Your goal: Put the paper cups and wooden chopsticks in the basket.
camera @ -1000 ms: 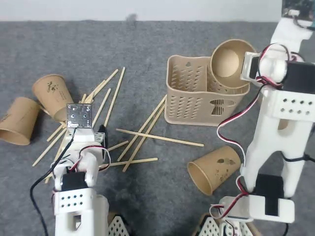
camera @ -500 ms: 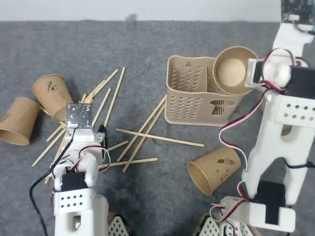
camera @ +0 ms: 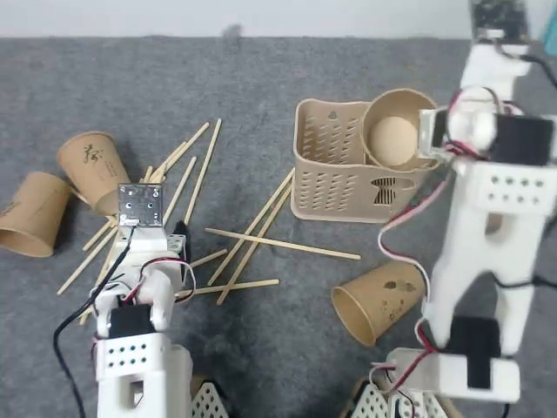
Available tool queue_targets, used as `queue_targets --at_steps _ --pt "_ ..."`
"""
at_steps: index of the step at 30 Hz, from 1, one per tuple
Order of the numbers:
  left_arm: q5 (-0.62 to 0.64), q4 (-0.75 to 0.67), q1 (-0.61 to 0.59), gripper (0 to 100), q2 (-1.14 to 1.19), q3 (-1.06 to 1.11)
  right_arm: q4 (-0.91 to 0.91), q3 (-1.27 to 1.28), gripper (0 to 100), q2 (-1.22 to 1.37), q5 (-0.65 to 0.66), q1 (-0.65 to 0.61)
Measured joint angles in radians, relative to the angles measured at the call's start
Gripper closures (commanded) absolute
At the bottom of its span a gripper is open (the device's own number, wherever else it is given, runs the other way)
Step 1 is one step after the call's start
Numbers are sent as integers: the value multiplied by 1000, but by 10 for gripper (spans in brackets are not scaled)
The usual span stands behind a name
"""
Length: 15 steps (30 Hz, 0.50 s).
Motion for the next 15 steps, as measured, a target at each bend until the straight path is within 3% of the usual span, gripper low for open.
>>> queue_targets --at_steps 15 --pt "0 0 0 859 0 0 0 -141 935 98 -28 0"
